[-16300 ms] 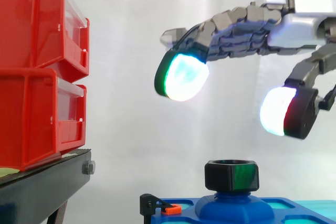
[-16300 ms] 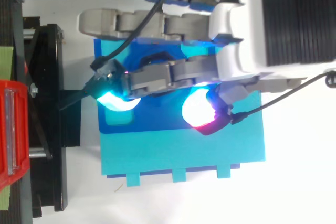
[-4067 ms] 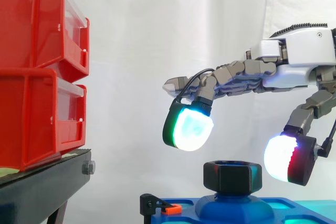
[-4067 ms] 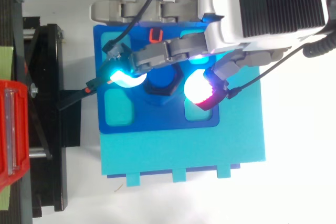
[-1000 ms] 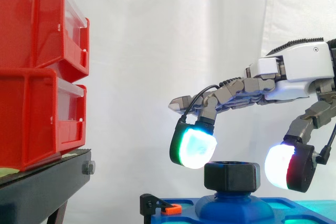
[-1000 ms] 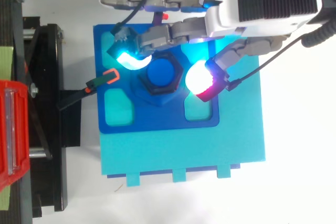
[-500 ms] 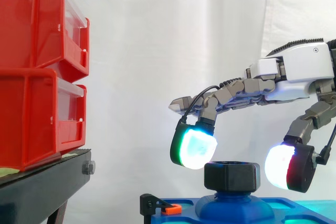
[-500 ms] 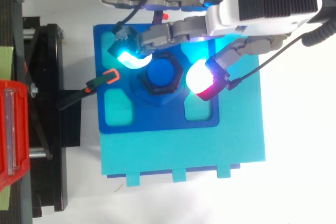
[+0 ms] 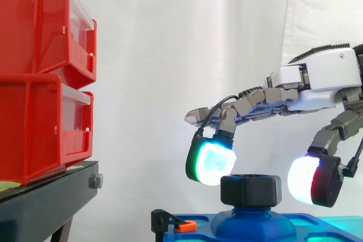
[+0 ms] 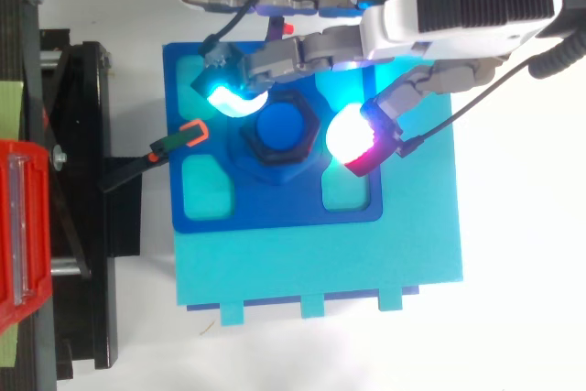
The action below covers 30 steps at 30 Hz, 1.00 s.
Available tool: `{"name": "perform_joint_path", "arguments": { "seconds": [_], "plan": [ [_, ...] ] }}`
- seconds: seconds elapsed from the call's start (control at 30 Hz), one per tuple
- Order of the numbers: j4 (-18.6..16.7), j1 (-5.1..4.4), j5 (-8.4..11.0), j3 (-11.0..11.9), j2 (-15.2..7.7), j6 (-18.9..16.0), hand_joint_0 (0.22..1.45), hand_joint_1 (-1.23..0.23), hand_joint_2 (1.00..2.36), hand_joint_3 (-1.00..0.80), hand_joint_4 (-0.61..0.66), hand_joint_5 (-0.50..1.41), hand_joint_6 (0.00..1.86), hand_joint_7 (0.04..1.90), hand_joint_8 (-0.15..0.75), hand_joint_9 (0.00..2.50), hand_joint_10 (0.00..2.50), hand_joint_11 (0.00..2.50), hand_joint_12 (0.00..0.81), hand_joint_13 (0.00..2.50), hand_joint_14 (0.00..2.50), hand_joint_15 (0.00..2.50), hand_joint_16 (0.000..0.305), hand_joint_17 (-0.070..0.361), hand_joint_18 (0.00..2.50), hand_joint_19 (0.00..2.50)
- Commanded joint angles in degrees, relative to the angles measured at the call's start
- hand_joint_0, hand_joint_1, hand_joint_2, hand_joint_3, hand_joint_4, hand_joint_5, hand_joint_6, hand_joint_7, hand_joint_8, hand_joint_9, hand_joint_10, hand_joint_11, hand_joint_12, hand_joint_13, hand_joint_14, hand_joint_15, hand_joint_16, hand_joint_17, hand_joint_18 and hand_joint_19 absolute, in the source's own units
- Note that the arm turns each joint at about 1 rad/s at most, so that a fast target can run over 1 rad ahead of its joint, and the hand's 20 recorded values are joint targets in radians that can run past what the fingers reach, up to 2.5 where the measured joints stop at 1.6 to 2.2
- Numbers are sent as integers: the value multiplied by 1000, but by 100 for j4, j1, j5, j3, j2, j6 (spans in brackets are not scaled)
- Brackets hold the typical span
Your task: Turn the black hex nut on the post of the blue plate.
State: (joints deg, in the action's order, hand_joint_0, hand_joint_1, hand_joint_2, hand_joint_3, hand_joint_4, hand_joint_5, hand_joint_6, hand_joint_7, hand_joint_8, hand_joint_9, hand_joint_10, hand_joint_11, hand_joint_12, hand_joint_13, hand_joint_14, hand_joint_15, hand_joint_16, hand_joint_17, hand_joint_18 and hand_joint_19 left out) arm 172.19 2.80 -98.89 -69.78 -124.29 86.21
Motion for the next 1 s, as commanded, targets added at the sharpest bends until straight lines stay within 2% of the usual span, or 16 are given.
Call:
{"name": "perform_joint_path", "arguments": {
  "seconds": [0.0,0.97],
  "plan": [
    [7,1,1,-1,1,1,465,-677,1000,-500,-38,-300,502,725,100,0,0,0,296,0,0,10,41,92,0,148],
    [43,28,-34,8,1,-8,512,-641,1000,-500,-8,-300,501,726,102,0,0,0,284,0,0,0,38,86,36,134]
  ]
}}
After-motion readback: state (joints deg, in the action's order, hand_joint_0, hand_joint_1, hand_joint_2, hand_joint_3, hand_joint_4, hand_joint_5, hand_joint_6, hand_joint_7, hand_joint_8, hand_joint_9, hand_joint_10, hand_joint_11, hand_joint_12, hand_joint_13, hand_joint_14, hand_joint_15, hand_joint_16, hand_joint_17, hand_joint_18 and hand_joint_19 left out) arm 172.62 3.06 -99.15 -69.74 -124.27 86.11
